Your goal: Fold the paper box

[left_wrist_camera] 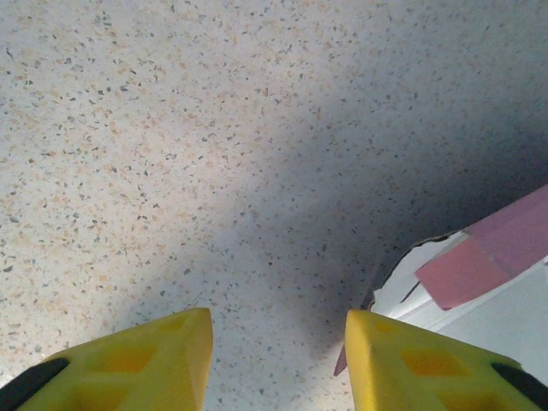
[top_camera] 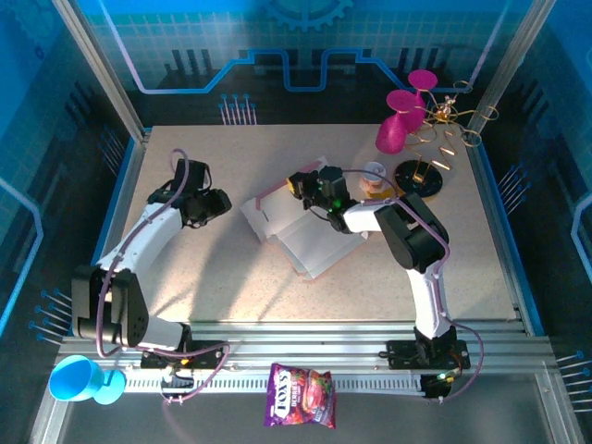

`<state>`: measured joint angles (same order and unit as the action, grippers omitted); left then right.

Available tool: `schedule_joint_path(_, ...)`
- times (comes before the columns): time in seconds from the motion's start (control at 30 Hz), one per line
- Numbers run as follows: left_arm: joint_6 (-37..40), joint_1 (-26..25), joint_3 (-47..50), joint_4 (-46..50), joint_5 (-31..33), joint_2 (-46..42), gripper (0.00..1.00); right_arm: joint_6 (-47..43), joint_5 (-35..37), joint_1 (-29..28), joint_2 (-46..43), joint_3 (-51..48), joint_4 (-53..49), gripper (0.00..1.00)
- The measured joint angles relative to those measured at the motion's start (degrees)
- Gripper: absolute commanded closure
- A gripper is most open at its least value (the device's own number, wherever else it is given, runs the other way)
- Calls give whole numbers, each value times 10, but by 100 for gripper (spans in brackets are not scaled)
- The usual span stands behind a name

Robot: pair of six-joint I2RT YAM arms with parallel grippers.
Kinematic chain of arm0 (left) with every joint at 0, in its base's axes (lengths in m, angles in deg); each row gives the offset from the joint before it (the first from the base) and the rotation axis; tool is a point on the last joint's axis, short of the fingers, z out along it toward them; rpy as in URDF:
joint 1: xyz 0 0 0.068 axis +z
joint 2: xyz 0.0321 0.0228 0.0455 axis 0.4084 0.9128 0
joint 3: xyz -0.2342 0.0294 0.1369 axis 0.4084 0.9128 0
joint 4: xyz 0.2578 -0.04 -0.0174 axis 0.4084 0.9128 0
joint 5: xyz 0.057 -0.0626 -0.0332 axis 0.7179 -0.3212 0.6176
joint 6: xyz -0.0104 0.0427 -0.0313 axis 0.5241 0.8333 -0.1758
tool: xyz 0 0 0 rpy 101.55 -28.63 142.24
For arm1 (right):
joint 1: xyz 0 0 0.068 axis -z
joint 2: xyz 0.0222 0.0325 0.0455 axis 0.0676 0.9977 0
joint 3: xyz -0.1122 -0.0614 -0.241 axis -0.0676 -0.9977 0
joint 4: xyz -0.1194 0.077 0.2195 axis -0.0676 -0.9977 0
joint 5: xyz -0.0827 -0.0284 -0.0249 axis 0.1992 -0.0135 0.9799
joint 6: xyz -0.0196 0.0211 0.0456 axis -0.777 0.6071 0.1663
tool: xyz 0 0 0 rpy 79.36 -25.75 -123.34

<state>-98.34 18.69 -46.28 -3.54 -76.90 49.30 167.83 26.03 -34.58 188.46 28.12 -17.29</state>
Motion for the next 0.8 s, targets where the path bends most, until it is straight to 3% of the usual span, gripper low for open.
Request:
schedule_joint_path(0.27,-24,3,4,17,-4,-3,54,10,0,-4,-9,-22,95,100)
schedule_joint_path(0.8,-24,38,12,9,-31,-18,59,10,-9,-12,5,-23,172,100)
